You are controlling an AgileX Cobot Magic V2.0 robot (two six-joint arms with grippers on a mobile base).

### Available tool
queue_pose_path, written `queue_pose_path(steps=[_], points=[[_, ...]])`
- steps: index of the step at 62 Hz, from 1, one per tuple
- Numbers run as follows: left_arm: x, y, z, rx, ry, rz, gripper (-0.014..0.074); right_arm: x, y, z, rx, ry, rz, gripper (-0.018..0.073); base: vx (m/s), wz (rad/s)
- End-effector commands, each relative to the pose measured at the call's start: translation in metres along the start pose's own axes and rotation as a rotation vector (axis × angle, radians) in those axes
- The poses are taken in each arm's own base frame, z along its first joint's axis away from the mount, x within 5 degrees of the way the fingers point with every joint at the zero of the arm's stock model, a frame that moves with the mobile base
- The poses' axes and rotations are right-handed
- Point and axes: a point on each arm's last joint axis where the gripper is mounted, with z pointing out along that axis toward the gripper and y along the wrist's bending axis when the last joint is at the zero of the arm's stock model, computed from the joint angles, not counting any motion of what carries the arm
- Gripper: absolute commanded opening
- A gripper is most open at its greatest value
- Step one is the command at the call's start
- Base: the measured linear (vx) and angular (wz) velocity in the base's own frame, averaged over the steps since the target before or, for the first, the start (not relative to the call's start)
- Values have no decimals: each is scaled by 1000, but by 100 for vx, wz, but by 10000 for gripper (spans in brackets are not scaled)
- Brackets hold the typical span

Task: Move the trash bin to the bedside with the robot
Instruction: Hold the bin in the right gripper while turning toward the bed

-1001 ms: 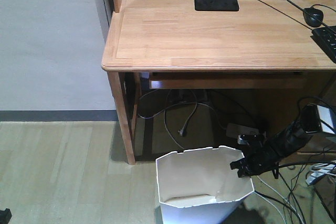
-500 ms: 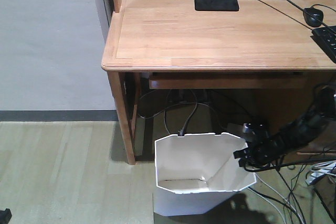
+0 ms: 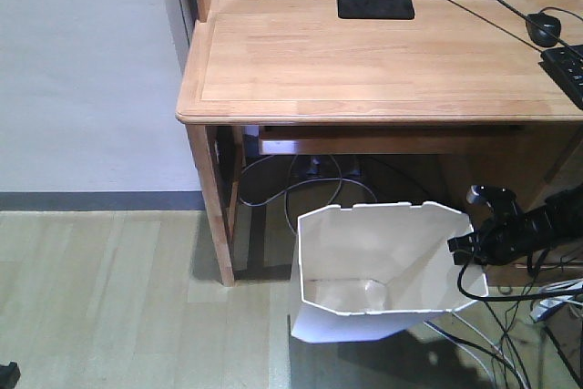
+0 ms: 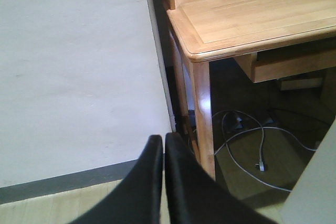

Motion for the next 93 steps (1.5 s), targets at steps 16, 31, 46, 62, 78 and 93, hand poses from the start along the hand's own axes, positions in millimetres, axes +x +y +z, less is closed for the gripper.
queue_pose_path(steps=[16, 31, 46, 62, 78, 93], points=[[-1, 0, 0, -5, -72, -5, -7, -29, 37, -38, -241, -79, -24, -3, 0, 0], [-1, 0, 0, -5, -72, -5, -7, -28, 40, -39, -275, -76, -26, -3, 0, 0], [-1, 0, 0, -5, -72, -5, -7, -28, 40, -39, -275, -76, -26, -3, 0, 0], [-1, 0, 0, -5, -72, -5, -7, -28, 40, -39, -275, -76, -26, -3, 0, 0], [-1, 0, 0, -5, -72, -5, -7, -28, 40, -39, -275, -76, -26, -3, -2, 7], [-1, 0, 0, -5, -72, -5, -7, -28, 40, -39, -275, -76, -26, -3, -5, 27]])
